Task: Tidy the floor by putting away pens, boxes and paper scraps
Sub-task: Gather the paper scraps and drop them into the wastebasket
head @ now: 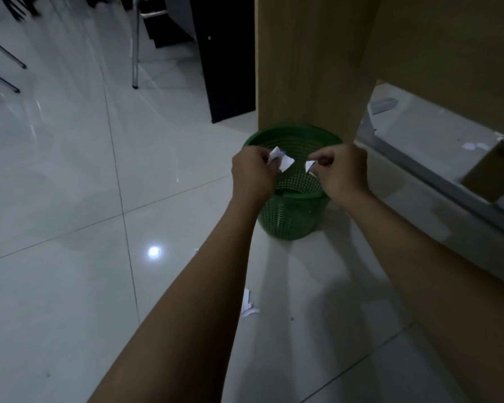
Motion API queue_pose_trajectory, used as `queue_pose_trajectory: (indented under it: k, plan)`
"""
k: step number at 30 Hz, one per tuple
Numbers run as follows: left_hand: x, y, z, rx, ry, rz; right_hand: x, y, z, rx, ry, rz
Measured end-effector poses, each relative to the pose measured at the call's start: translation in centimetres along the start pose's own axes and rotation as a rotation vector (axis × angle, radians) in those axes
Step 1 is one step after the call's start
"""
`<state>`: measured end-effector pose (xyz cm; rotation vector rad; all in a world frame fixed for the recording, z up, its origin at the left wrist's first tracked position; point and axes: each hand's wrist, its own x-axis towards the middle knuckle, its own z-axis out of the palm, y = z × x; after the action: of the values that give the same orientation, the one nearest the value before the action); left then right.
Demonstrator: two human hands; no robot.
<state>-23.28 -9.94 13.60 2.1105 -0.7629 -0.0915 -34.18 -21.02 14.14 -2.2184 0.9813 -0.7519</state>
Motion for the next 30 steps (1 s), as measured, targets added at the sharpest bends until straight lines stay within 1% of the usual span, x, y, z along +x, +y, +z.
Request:
queue_pose_trajectory:
  k: [2, 5, 9, 11, 13, 14, 16, 18, 19, 21, 23, 24, 26, 28, 30]
  plan:
    - [0.4, 0.2, 0.8, 0.135, -0.111, 0.054, 0.2, 1.0, 0.1, -0.039, -0.040, -0.014]
    - [0.6, 0.3, 1.2, 0.309, -0.262, 0.145, 0.8, 1.6, 0.3, -0.104, -0.161, -0.052]
    - [1.2, -0.6, 0.5, 0.391, -0.350, 0.142, 1.4, 2.1, 0.7, -0.172, -0.322, -0.009]
    - [1.3, -1.3, 0.1, 0.406, -0.375, 0.132, 1.2, 2.2, 0.8, -0.179, -0.365, 0.013]
    - [1.0, -2.3, -0.3, 0.391, -0.352, 0.144, 0.8, 1.8, 0.9, -0.139, -0.363, -0.007]
    - [0.7, -2.9, -0.6, 0.376, -0.315, 0.165, 0.4, 1.4, 1.0, -0.116, -0.339, -0.043]
    - [0.0, -4.2, -1.6, 0.323, -0.209, 0.205, -0.3, 0.2, 1.1, -0.092, -0.274, -0.151]
    - [-1.2, -6.2, -2.9, 0.249, -0.099, 0.195, -1.6, -1.3, 1.5, -0.108, -0.257, -0.294]
    - [-2.0, -7.3, -3.6, 0.233, -0.059, 0.178, -2.3, -2.2, 2.0, -0.128, -0.274, -0.372]
    - [-3.8, -10.0, -4.9, 0.255, -0.027, 0.101, -4.2, -4.0, 3.5, -0.164, -0.344, -0.515]
    - [-5.6, -12.7, -6.1, 0.281, -0.059, -0.010, -6.1, -5.3, 5.6, -0.219, -0.427, -0.609]
    - [-6.4, -14.0, -6.5, 0.285, -0.103, -0.072, -7.0, -5.6, 6.7, -0.257, -0.475, -0.628]
    - [-8.3, -16.4, -7.2, 0.337, -0.250, -0.189, -8.5, -5.5, 9.0, -0.321, -0.602, -0.582]
    - [-10.7, -18.6, -7.2, 0.411, -0.406, -0.292, -9.9, -4.2, 10.9, -0.372, -0.768, -0.475]
    - [-13.3, -20.2, -6.7, 0.461, -0.514, -0.364, -11.4, -2.3, 12.4, -0.475, -0.940, -0.404]
